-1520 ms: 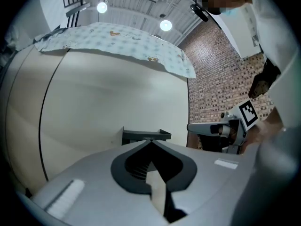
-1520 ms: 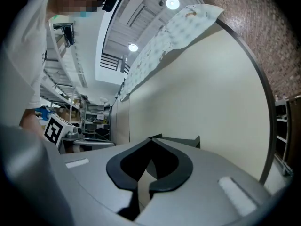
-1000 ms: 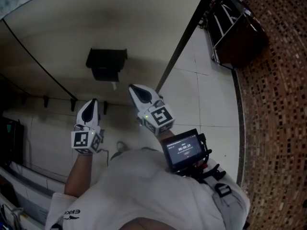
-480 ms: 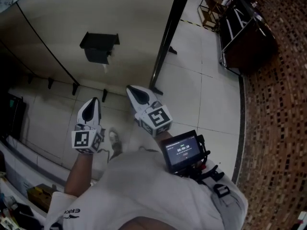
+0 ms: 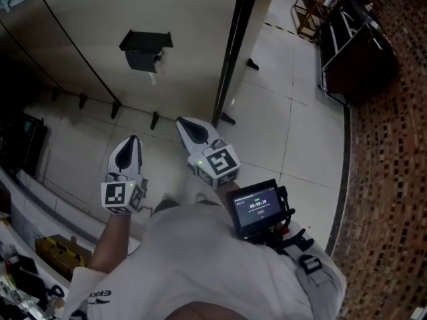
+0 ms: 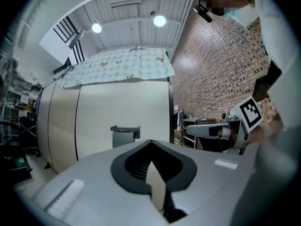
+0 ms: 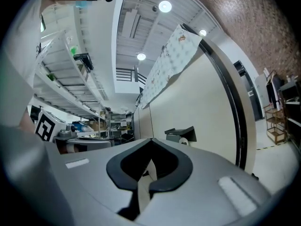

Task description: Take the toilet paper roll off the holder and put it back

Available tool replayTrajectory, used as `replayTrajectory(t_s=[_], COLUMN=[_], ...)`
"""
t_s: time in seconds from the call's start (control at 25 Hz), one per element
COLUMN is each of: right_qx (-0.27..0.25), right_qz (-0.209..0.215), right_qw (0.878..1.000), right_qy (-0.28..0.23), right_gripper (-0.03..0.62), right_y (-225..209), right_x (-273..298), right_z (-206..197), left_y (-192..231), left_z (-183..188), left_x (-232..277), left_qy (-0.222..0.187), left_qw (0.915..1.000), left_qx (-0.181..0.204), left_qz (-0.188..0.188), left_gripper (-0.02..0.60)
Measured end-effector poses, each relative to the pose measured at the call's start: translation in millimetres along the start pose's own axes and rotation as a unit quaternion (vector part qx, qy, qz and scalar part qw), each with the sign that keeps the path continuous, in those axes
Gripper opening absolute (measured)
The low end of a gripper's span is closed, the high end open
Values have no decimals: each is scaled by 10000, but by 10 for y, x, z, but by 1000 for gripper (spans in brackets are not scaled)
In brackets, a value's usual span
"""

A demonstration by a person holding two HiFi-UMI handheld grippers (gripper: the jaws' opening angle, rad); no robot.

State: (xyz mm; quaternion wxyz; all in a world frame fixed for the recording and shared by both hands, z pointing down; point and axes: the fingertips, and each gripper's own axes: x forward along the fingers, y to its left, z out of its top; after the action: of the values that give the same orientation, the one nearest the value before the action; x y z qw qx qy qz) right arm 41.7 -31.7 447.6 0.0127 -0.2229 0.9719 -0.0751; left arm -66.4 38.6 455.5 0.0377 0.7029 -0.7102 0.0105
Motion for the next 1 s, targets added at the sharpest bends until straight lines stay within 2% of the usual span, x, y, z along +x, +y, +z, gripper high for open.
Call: replayTrajectory(t_s=[0.28, 0.56, 1.0], right_qx=[-163, -206, -15], right_qz=[-113, -253, -418], right_qw=[9998, 9994, 9986], right_qy=[19, 134, 327], right_gripper=[13, 12, 12], right_y=[199, 301, 308], right_x=[3, 58, 13], right_z=[66, 112, -41], left_y=[112, 197, 98], left_z=[77, 94, 111], left_x=[-110, -117, -23], left_qy=[-187, -161, -193], left_qw=[9996, 9992, 9978], left_qx=[-145, -162, -215], left_qz=[-128, -336, -597], left_gripper=[2, 2, 2])
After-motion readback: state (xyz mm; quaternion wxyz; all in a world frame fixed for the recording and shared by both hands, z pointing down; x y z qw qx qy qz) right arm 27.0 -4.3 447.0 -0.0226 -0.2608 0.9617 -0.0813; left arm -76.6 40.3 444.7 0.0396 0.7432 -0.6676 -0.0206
